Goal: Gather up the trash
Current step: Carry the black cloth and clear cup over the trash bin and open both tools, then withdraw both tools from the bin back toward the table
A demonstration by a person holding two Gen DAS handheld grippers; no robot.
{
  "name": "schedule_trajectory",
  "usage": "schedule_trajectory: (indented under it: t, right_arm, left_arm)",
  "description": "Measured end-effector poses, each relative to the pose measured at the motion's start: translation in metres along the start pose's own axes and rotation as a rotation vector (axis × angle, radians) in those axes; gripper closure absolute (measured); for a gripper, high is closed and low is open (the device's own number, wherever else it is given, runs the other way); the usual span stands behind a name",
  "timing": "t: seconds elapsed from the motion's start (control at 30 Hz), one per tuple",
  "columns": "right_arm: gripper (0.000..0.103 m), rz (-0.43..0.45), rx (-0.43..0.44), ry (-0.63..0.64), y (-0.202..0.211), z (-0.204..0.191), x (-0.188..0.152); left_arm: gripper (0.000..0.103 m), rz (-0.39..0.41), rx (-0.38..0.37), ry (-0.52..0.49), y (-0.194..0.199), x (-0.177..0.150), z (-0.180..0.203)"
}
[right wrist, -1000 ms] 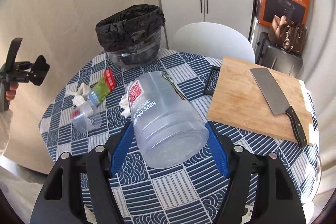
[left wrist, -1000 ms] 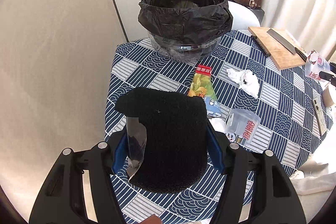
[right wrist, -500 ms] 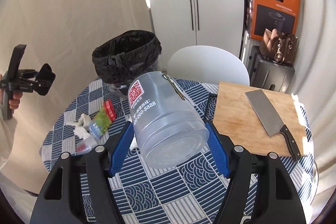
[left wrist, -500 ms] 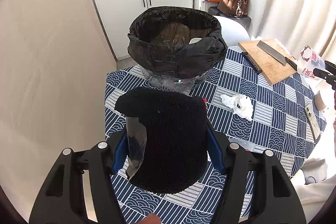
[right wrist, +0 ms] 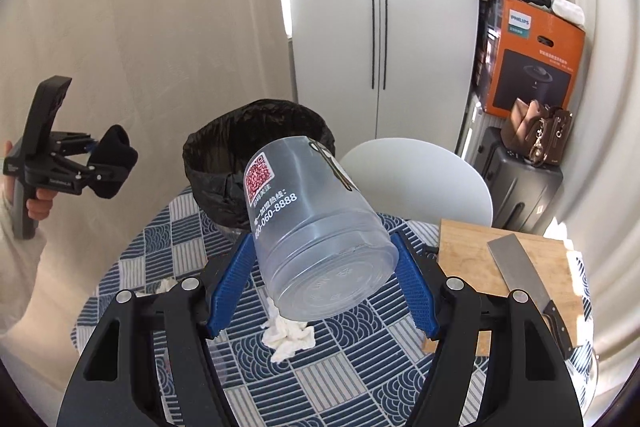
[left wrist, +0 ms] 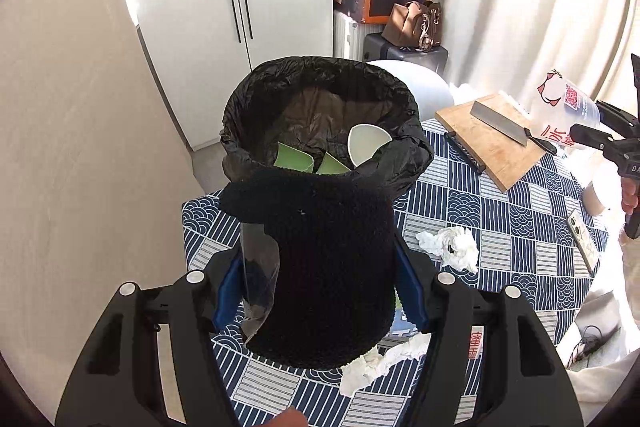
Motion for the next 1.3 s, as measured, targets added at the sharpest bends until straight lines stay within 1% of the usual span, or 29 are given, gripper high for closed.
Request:
schedule_trajectory:
  t: [0.07, 0.13, 0.27, 0.43, 0.6, 0.8, 0.83, 0.87, 0.9, 0.93, 0.97, 1.0, 1.07, 1.13, 1.17, 1.3]
  right_arm:
    - [0.038, 0.012, 0.001, 0.005, -0.004, -0.008, 0.013]
    - [0.038, 0.021, -0.002, 0.012, -0.009, -0.015, 0.024]
    - [0.038, 0.024, -0.026, 0.033, -0.022, -0.029, 0.046]
    - [0.038, 0.038, -0.016, 0.064, -0.041, -0.052, 0.075]
    - [0.038, 0.041, -0.016, 0.088, -0.066, -0.07, 0.098]
    - [0.038, 0.032, -0.006, 0.085, -0.095, -0.082, 0.112]
    - [0.038, 0.029, -0.004, 0.083, -0.1, -0.082, 0.114]
    - [0.038, 0.026, -0.002, 0.081, -0.105, -0.081, 0.115]
    - [0.036, 0.023, -0.002, 0.079, -0.11, -0.082, 0.118]
    - [0.034, 0.018, -0.015, 0.079, -0.116, -0.082, 0.121]
    - [0.032, 0.007, -0.031, 0.08, -0.123, -0.081, 0.124]
    - [0.026, 0.001, -0.042, 0.084, -0.128, -0.082, 0.127]
    - [0.021, 0.025, -0.074, 0.083, -0.131, -0.081, 0.13]
    - [0.021, 0.033, -0.065, 0.059, -0.13, -0.076, 0.133]
    - [0.019, 0.042, -0.06, 0.053, -0.128, -0.075, 0.132]
    - [0.019, 0.047, -0.065, 0.053, -0.123, -0.072, 0.126]
  left_arm:
    - [0.039, 0.019, -0.009, -0.027, -0.001, 0.01, -0.002]
    - [0.039, 0.038, -0.046, -0.033, -0.003, 0.019, -0.004]
    - [0.039, 0.043, -0.066, -0.039, -0.015, 0.036, -0.015]
    - [0.039, 0.051, -0.096, -0.055, -0.032, 0.057, -0.027]
    - [0.039, 0.039, -0.132, -0.074, -0.055, 0.074, -0.035]
    - [0.039, 0.023, -0.163, -0.113, -0.076, 0.085, -0.037]
    - [0.036, 0.018, -0.169, -0.114, -0.079, 0.086, -0.038]
    - [0.027, 0.016, -0.188, -0.112, -0.082, 0.087, -0.039]
    - [0.022, 0.02, -0.209, -0.107, -0.083, 0.088, -0.042]
    - [0.012, 0.031, -0.223, -0.099, -0.084, 0.089, -0.044]
    - [0.006, 0.05, -0.229, -0.087, -0.081, 0.089, -0.047]
    - [0.006, 0.071, -0.239, -0.074, -0.078, 0.089, -0.051]
    - [0.006, 0.095, -0.258, -0.056, -0.072, 0.086, -0.056]
    - [0.006, 0.096, -0.223, -0.058, -0.069, 0.082, -0.06]
    - [0.006, 0.09, -0.201, -0.057, -0.069, 0.078, -0.061]
    - [0.006, 0.049, -0.15, -0.034, -0.071, 0.061, -0.066]
Point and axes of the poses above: each gripper's, at about its wrist camera, not at the fingertips, and y roughly against the way its jaws point, z to its right, x to its top, the point moved 4 cm from there along -y, roughly the way its jaws point, and after that the axes turned 3 degrees about -z, right-handed, at the moved point
